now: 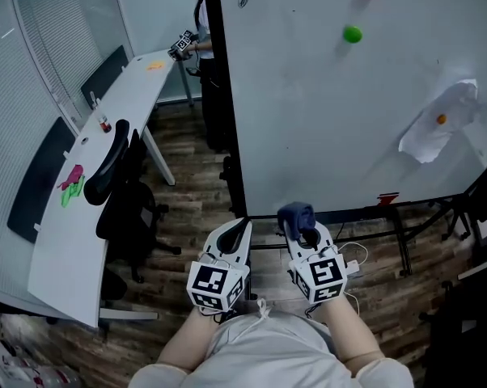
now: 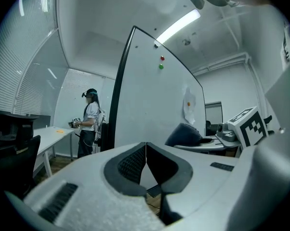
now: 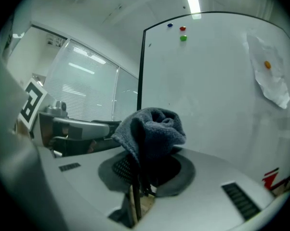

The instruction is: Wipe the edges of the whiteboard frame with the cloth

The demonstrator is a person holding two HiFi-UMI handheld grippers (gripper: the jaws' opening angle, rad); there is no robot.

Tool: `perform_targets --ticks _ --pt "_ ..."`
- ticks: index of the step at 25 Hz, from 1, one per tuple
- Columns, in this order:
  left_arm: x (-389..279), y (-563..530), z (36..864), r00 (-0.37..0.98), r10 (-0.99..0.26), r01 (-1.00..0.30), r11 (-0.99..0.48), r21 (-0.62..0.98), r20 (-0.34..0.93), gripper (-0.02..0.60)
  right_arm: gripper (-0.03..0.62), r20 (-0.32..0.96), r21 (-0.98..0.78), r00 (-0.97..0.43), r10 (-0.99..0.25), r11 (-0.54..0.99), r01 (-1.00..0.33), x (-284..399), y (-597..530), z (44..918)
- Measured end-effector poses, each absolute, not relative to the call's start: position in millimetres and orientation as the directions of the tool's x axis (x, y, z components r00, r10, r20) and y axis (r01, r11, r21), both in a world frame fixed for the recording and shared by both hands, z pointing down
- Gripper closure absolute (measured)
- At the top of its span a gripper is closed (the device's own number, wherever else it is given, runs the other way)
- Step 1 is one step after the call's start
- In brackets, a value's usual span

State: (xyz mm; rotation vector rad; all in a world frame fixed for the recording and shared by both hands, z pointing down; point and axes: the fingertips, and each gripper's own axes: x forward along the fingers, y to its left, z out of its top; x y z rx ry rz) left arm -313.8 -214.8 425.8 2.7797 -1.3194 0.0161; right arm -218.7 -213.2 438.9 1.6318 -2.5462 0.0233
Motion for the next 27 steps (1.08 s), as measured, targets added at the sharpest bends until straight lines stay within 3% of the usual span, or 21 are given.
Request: perform_targets --ticks 27 --pt "-293.2 -212.7 442.4 0.674 -0.733 -0.739 -0.670 0.072 0.095 0.563 0.526 0.187 0.024 -0.385 -0.904 0.396 -0.918 -208.2 -210.3 456.9"
